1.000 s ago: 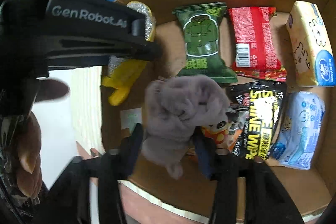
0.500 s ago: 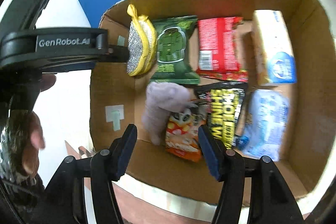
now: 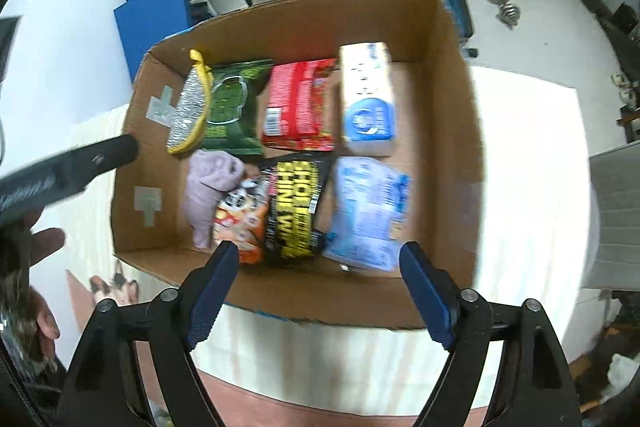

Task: Organize soft objects

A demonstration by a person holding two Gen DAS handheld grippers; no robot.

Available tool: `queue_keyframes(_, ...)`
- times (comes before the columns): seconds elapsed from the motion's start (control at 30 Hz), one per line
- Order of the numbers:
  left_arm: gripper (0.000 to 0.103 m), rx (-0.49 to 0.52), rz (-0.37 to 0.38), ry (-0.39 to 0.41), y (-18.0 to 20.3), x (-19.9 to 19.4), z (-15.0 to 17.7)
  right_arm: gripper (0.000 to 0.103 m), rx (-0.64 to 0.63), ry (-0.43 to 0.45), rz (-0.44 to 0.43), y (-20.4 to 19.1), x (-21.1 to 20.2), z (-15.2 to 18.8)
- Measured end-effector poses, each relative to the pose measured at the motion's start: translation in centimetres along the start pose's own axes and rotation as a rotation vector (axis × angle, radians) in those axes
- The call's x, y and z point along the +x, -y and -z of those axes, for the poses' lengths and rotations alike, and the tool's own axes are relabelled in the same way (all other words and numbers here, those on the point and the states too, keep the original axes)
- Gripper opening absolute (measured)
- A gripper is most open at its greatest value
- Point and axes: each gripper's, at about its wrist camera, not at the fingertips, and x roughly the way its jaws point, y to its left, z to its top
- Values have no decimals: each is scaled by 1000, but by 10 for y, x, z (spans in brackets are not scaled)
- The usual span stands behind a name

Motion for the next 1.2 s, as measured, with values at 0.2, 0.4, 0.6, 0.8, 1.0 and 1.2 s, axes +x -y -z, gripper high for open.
queue_keyframes(0.2,102,21,-8,53,13,-19,25,103,-15,48,81,6,-21,14)
queue_keyframes(0.4,102,19,-15,92,19,-35,41,103,3,117,135,7,-40,22)
queue_keyframes(0.6,102,-1,-8,109,18,-47,50,103,3,140,150,3,-51,27)
queue_keyframes(0.8,102,2,-8,144,19,-70,59,103,-3,168,159,0,-69,35)
queue_keyframes(1.0,102,22,-23,205,25,-121,85,103,-18,239,143,-7,-115,64)
queue_keyframes(1.2,102,14,-7,261,24,-172,116,103,-36,309,117,-14,-173,106)
